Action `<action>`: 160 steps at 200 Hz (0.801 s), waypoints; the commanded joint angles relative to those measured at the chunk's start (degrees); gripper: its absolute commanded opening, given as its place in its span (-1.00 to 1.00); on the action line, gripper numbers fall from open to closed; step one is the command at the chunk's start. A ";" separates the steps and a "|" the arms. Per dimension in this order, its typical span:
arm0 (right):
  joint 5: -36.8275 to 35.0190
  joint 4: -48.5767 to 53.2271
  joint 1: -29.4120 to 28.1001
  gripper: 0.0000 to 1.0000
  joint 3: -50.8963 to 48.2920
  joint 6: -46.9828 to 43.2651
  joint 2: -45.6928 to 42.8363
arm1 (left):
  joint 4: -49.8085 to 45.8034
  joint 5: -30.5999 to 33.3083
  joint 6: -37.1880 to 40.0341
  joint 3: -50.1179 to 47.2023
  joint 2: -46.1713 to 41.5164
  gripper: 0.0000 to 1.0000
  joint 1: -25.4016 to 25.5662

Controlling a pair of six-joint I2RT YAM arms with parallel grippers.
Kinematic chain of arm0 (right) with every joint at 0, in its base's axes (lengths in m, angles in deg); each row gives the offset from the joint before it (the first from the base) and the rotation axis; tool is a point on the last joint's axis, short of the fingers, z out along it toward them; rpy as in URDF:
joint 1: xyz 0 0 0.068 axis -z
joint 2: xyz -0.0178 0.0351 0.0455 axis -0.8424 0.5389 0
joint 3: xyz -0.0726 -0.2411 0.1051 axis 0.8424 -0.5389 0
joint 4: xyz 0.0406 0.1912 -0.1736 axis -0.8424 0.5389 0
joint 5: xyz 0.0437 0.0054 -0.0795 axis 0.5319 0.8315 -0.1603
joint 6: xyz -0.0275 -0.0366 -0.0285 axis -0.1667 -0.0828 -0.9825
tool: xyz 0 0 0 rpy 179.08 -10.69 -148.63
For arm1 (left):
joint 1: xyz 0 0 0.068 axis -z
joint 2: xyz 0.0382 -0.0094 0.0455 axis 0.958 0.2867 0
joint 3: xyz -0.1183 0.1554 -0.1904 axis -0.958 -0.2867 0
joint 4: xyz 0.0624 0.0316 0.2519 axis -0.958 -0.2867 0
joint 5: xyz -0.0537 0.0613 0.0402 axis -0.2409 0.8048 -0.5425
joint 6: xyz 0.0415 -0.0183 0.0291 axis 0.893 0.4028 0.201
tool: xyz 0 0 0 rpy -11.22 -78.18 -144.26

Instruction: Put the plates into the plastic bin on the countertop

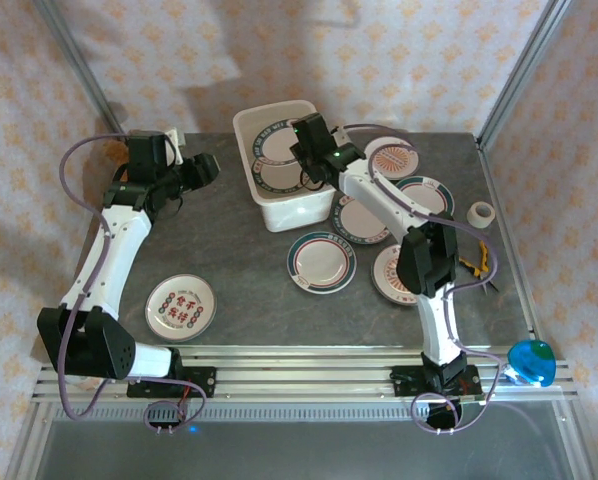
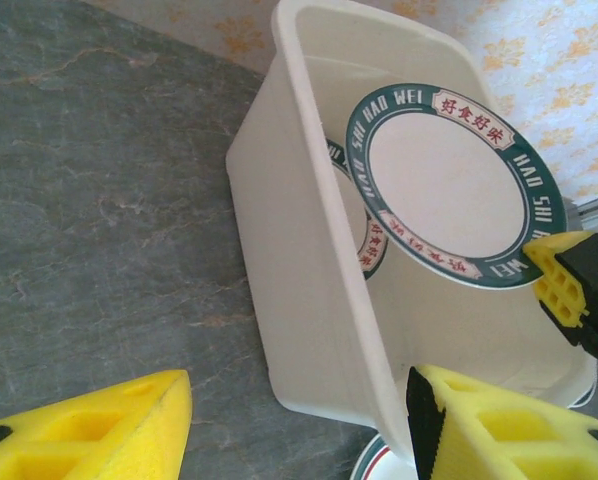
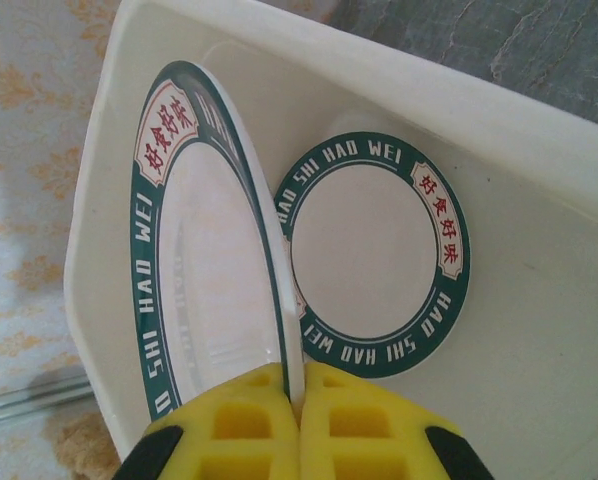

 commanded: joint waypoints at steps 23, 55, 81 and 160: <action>-4.27 6.82 -0.57 -1.00 11.06 4.26 8.18 | -3.11 -0.19 2.70 0.37 0.14 0.19 -1.40; -5.25 9.25 -0.96 -1.00 17.60 5.10 13.98 | -4.43 0.25 3.81 0.89 0.27 0.19 -1.70; -7.32 10.27 -1.44 -1.00 19.81 5.90 16.36 | -5.65 0.95 4.59 0.98 0.30 0.19 -2.01; -10.17 13.36 -2.26 -1.00 24.91 10.01 22.21 | -7.25 -0.34 6.30 2.10 2.64 0.19 -2.67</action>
